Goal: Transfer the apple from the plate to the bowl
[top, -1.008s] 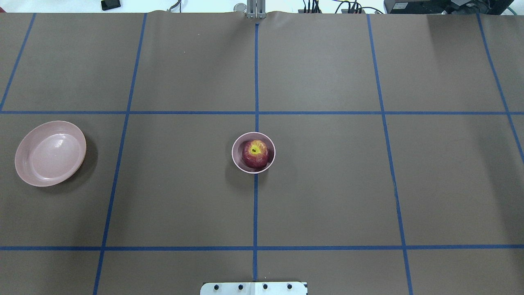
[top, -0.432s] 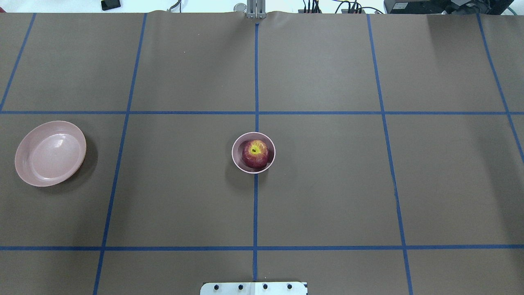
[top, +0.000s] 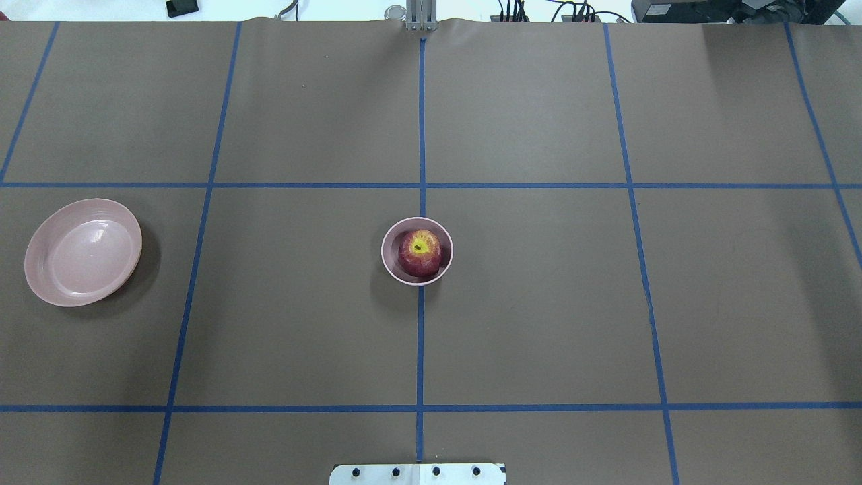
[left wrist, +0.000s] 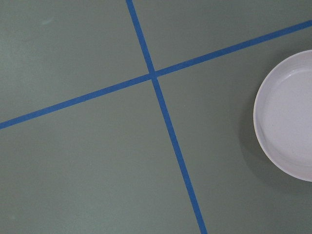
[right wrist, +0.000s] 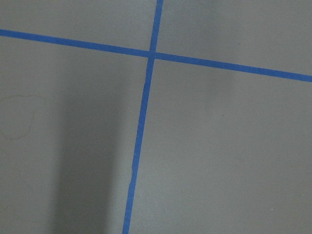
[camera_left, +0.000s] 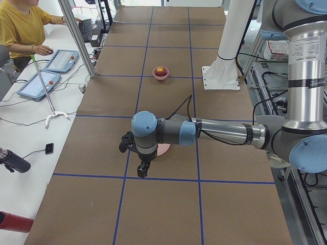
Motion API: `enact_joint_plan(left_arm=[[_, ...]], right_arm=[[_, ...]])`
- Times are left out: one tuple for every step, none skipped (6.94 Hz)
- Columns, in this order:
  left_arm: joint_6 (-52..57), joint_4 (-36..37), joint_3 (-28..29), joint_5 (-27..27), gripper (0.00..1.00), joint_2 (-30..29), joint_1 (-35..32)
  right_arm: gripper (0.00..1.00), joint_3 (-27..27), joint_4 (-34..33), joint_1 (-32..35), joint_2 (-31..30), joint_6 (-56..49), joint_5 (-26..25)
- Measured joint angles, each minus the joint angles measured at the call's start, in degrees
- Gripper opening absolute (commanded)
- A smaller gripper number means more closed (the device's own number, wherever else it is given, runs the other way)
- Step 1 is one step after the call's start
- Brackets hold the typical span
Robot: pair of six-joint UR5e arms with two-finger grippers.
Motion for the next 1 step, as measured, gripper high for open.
enact_joint_plan(left_arm=[[0.0,0.0,-0.1,0.0,0.98,0.0,0.0]], right_arm=[[1.0,0.0,0.0,0.0,0.0,0.0,0.0]])
